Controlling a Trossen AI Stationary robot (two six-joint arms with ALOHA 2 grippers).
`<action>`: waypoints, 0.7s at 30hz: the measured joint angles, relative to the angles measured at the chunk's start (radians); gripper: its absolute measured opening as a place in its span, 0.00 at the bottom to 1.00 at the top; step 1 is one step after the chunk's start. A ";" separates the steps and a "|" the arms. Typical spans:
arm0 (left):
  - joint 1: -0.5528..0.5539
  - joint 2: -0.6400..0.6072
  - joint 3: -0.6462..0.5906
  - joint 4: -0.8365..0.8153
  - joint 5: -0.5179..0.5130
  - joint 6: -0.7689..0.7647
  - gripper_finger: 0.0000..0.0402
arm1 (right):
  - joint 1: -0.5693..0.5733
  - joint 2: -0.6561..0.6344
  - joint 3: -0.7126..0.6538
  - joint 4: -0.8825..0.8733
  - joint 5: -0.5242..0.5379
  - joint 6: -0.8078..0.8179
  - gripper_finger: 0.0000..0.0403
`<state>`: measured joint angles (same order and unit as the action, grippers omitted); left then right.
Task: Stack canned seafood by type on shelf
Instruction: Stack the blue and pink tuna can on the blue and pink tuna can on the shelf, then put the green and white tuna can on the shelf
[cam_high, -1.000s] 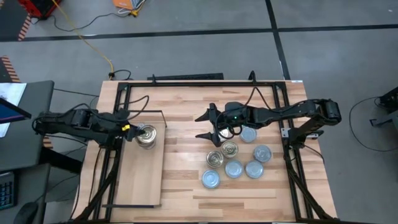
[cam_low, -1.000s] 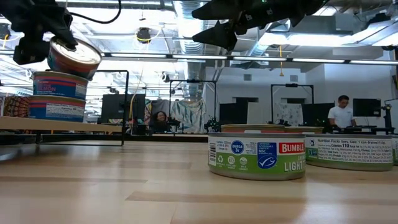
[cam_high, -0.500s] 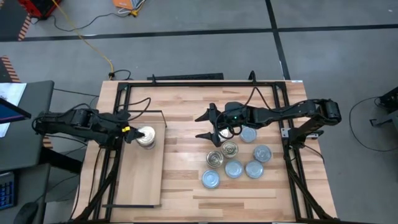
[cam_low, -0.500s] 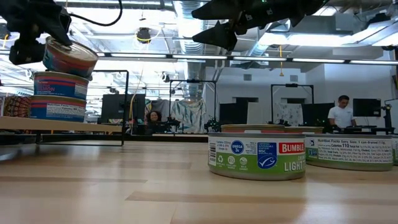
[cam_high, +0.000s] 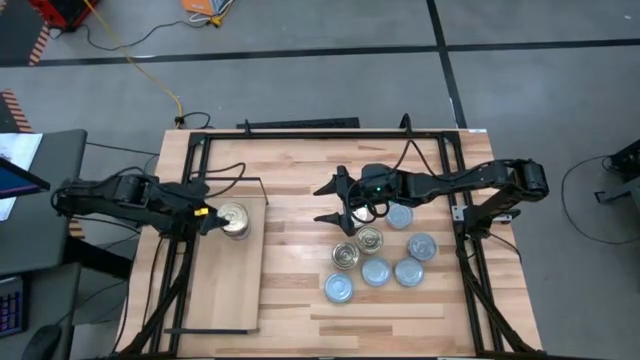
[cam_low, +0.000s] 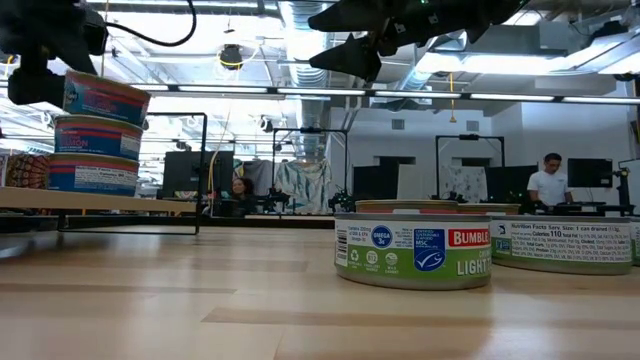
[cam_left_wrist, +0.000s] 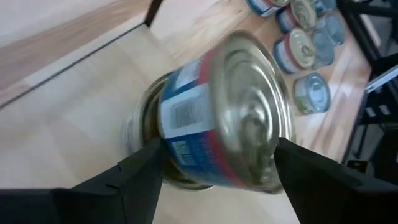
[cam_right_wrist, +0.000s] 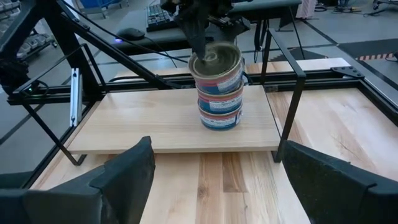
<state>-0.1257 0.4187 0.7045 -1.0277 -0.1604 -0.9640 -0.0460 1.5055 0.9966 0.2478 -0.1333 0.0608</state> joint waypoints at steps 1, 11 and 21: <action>0.000 0.000 0.009 -0.011 -0.007 0.005 0.72 | 0.000 0.000 0.000 0.000 0.000 0.000 0.92; 0.000 0.001 0.105 -0.023 -0.109 0.134 0.72 | 0.000 0.000 0.000 0.000 0.000 0.002 0.92; 0.000 0.221 0.108 0.239 -0.229 0.534 0.72 | -0.053 0.055 -0.007 -0.102 0.002 0.048 0.92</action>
<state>-0.1261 0.6398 0.8124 -0.7884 -0.3896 -0.4302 -0.0992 1.5608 0.9897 0.1458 -0.1314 0.1088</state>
